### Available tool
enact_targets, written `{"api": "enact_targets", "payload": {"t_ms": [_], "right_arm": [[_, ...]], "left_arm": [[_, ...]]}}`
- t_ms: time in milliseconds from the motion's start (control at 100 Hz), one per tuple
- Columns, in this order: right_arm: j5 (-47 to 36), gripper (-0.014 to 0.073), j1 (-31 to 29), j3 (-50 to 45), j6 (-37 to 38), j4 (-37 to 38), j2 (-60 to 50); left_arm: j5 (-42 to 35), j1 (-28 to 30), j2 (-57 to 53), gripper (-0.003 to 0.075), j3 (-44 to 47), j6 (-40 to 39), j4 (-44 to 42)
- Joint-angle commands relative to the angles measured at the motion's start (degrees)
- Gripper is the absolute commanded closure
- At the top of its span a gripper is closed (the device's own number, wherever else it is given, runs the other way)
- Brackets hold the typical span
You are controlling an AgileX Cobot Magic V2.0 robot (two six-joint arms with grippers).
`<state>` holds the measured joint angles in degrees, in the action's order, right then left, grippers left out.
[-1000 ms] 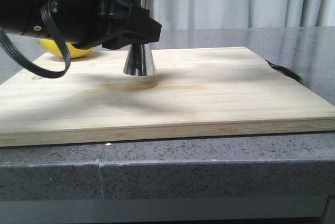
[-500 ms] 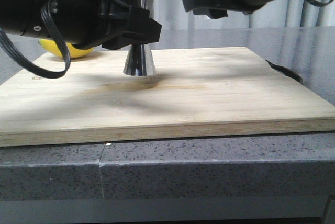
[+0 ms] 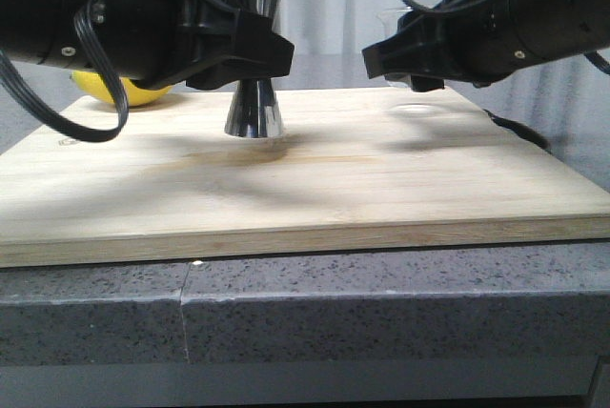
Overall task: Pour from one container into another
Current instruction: 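Tilt the beaker upright and lower it onto the board with the right gripper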
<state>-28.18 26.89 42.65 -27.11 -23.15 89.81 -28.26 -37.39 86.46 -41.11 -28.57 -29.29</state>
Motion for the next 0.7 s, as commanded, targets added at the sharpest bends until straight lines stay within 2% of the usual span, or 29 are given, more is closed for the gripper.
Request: {"api": "enact_targets", "payload": {"t_ms": [0,150,690], "right_arm": [[-6.08,0.0367,-0.45,0.97,2.13,2.69,-1.38],[-7.01,0.0367,-0.45,0.97,4.36,4.29,-0.18],[-10.62,0.0367,-0.34,0.97,4.94,5.08,3.47]], "left_arm": [[-5.13,-0.36,-2.41,0.0739,-1.88,-0.38,1.02],[-5.13,-0.36,-2.41,0.0739,-1.88,-0.38,1.02],[-5.13,-0.36,-2.41,0.0739,-1.88,-0.38,1.02]]}}
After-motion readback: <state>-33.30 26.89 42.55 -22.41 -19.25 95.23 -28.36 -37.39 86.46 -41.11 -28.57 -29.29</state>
